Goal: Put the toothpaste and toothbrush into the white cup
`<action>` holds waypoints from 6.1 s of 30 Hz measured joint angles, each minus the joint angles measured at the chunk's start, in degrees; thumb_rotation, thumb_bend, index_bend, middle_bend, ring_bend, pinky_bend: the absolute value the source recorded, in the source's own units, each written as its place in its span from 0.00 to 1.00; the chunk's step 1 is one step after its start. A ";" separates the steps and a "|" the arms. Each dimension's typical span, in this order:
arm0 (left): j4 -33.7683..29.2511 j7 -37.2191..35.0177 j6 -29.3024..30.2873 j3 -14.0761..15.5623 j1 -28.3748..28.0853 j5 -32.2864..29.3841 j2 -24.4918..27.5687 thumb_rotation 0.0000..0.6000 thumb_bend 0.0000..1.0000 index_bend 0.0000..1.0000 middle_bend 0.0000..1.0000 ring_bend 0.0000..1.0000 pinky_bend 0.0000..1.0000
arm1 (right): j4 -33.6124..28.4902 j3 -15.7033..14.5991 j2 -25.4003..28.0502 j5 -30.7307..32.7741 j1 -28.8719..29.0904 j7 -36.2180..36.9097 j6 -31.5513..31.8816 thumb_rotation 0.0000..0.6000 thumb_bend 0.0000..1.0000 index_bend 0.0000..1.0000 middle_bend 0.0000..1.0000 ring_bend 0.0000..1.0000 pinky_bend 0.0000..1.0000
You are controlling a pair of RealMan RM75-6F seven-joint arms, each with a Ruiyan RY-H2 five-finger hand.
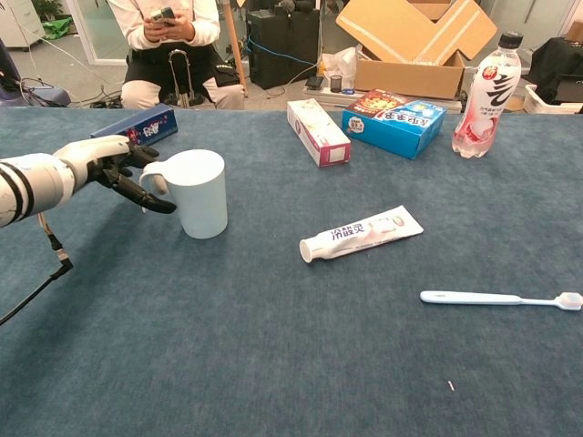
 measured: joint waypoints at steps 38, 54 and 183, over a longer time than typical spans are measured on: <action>-0.39 -9.08 -3.97 -2.18 1.90 1.89 -1.45 1.00 0.00 0.86 0.00 0.00 0.00 | -0.05 -0.28 -0.21 0.09 -0.43 0.13 0.21 1.00 0.00 0.00 0.00 0.00 0.27; 1.80 -15.08 -4.00 -2.88 1.98 9.90 -5.84 1.00 0.00 0.86 0.00 0.00 0.00 | -0.79 -0.40 0.22 -0.12 -0.79 -0.19 0.74 1.00 0.00 0.00 0.00 0.00 0.27; -32.67 9.06 26.36 16.81 20.28 32.79 27.32 1.00 0.00 0.01 0.00 0.00 0.00 | -1.17 6.88 -8.41 8.53 19.23 -10.78 -24.31 1.00 0.30 0.35 0.10 0.00 0.15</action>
